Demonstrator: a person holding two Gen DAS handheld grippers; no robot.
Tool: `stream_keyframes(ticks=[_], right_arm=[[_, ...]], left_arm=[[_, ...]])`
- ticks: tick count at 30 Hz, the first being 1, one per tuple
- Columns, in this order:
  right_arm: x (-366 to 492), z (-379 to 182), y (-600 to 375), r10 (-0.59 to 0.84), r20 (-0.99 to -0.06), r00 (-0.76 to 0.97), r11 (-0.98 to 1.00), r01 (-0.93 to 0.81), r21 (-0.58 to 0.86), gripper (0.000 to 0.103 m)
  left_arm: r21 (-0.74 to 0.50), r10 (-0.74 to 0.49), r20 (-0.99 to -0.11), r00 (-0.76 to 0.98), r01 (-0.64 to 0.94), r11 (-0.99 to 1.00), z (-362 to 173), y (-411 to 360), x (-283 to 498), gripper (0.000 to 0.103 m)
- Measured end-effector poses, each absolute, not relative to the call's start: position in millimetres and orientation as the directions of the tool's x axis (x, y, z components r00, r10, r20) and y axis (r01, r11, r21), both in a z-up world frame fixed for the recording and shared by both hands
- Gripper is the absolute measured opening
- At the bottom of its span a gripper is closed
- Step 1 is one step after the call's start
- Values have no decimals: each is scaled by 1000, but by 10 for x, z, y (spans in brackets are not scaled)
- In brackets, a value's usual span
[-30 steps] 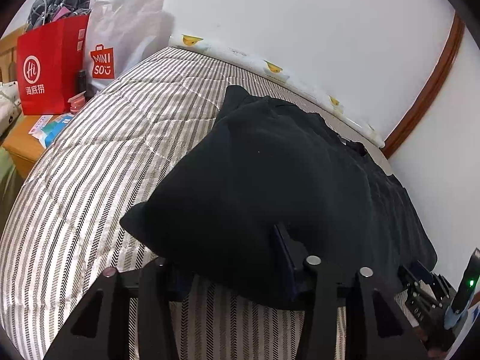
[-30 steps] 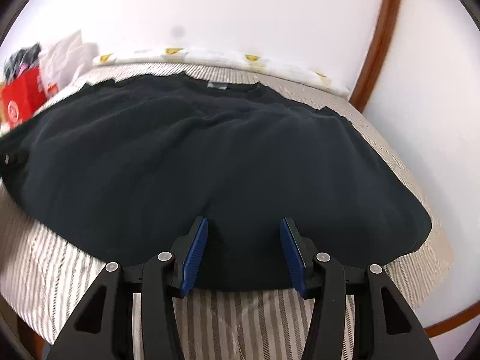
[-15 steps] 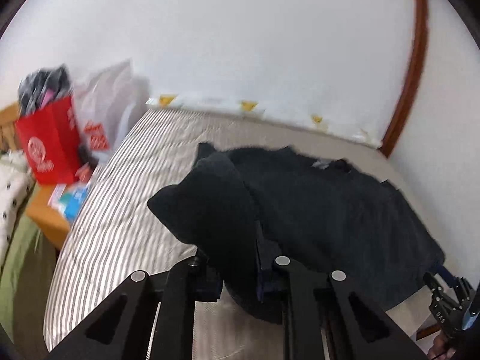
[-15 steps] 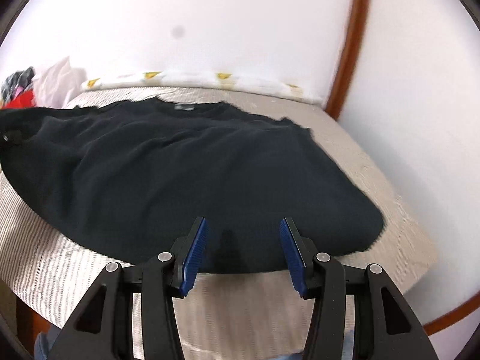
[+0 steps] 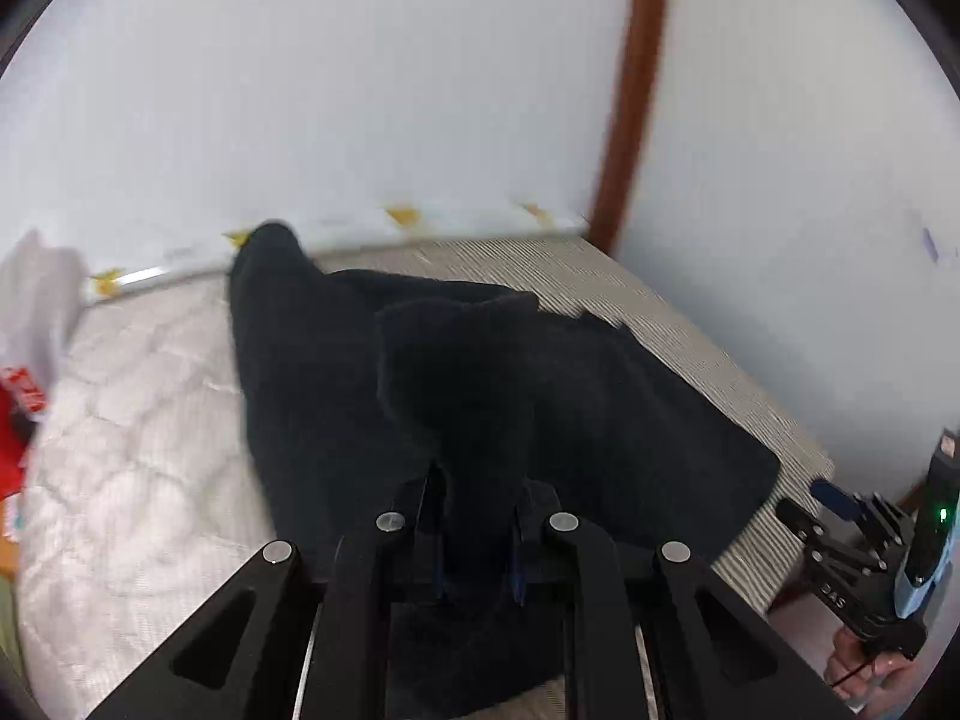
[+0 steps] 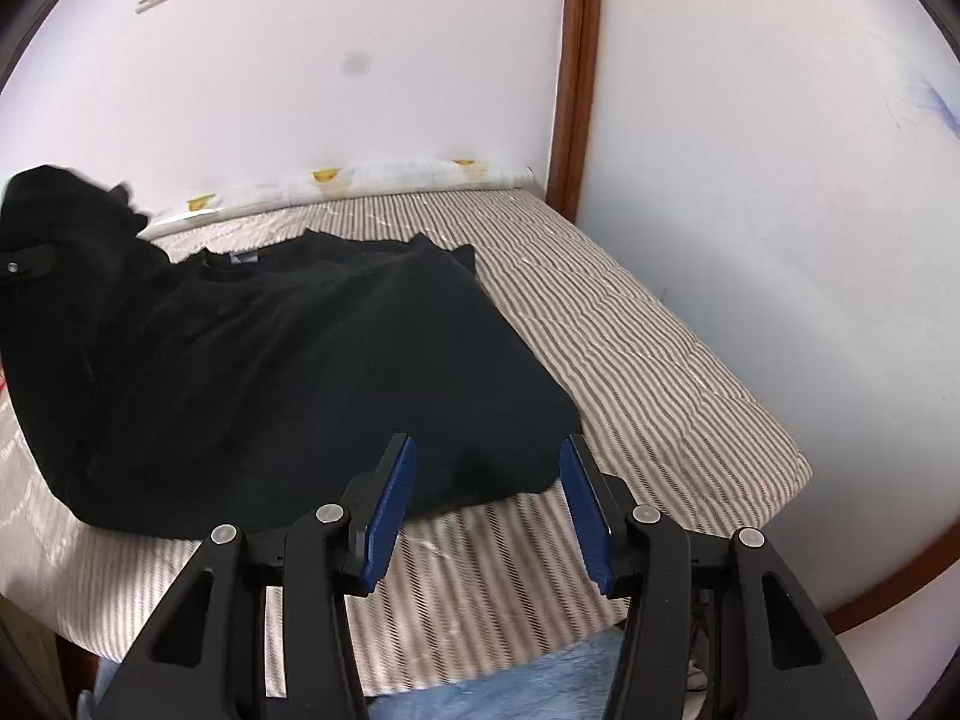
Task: Fold small clothes
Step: 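Grasp the sweatshirt side edge with the left gripper and lift it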
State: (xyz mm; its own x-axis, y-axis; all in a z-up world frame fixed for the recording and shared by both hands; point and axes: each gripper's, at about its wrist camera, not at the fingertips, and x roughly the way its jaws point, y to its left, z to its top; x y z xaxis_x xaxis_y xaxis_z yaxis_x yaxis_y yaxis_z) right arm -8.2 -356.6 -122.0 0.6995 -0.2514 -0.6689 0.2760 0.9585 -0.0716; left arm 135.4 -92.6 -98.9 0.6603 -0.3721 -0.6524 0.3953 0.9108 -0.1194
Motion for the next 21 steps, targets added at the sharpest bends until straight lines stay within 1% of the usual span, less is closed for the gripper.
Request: stream_keyframes(ticks=[5,7,9,10,11,14,16,17,18,19,21], right_arm=[[-50,-1308,-3588,-231,-691,684,964,258,-67,50],[-47,-1325,-3557,-210,-699,683,969,242,-54,50],[-24,-1322,-3505,-180,-706,685,975,218,-37,50],[-21,-1314,-3471,-169,-707,687,978,208,-32,50],[2,-1297,-3424,-154,-708,689,981,192,-27,50],[82,-1223,-3291,-123,-709,694,987,159,-16,50],[122,-1146,-3192,-87,-705,703,992,127,5,54],[131,-1101,-3142,-63,-702,710,994,110,23,56],[149,-1049,-3088,-30,-697,716,995,90,49,60],[159,-1014,-3045,-6,-694,720,995,75,70,65],[202,-940,-2935,58,-688,723,992,37,123,69]], left_arm=[[-157,-423,-722,547,466,871,-1357,-1201,1369,14],[-162,-429,-736,524,479,863,-1473,-1225,1360,15],[-169,-444,-742,502,501,849,-1531,-1221,1339,17],[-187,-462,-743,484,512,838,-1538,-1200,1332,20],[-204,-475,-740,476,514,833,-1529,-1165,1322,24],[-243,-513,-720,468,523,817,-1415,-1032,1245,29],[-246,-528,-704,475,534,809,-1338,-915,1173,32],[-241,-529,-696,485,537,809,-1301,-840,1123,37],[-232,-526,-689,498,536,812,-1277,-759,1077,41],[-214,-514,-680,523,529,821,-1260,-642,1012,48],[-184,-480,-677,558,503,844,-1261,-465,955,50]])
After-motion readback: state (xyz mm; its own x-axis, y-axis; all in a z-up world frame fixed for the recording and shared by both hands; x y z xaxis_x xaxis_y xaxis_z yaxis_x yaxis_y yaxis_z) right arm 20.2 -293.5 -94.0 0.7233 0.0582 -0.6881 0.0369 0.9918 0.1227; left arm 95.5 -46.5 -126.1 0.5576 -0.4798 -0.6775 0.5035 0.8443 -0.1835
